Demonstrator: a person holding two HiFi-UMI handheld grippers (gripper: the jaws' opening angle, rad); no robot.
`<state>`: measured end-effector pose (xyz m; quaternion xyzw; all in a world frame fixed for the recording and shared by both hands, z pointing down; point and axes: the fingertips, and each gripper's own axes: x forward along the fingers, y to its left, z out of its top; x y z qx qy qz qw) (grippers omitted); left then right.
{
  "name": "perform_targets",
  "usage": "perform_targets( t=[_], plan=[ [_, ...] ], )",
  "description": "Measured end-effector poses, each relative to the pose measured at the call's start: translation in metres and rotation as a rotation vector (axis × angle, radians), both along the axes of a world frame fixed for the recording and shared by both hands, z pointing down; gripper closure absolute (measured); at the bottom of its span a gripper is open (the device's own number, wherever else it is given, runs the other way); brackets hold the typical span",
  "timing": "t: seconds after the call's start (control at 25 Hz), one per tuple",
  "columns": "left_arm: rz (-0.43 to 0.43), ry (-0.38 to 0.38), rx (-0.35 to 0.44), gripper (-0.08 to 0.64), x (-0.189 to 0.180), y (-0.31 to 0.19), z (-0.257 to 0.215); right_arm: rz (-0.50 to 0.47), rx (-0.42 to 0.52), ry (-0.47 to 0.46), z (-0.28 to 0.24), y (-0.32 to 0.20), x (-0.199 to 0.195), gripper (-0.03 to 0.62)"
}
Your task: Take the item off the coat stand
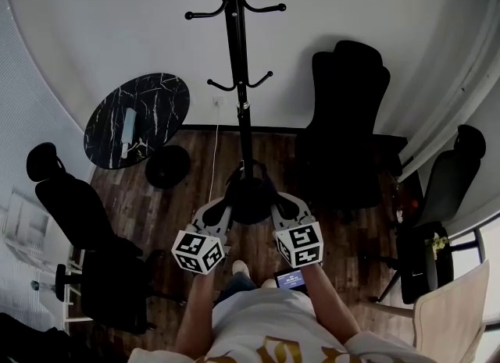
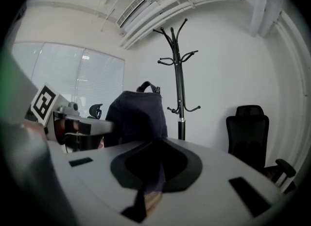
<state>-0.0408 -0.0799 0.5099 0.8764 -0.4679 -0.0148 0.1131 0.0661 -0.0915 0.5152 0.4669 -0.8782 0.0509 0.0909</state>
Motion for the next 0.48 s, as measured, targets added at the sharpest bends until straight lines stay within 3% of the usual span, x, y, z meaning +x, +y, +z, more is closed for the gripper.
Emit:
perform_targets(
  t=[0.48],
  plan=[
    [-0.015, -0.002, 0.002, 0.531, -0.0072, -0.0024, -0.0011, -0.028, -0.003, -0.012, -0.0006, -0.0032, -0.0066, 0.566]
  ],
)
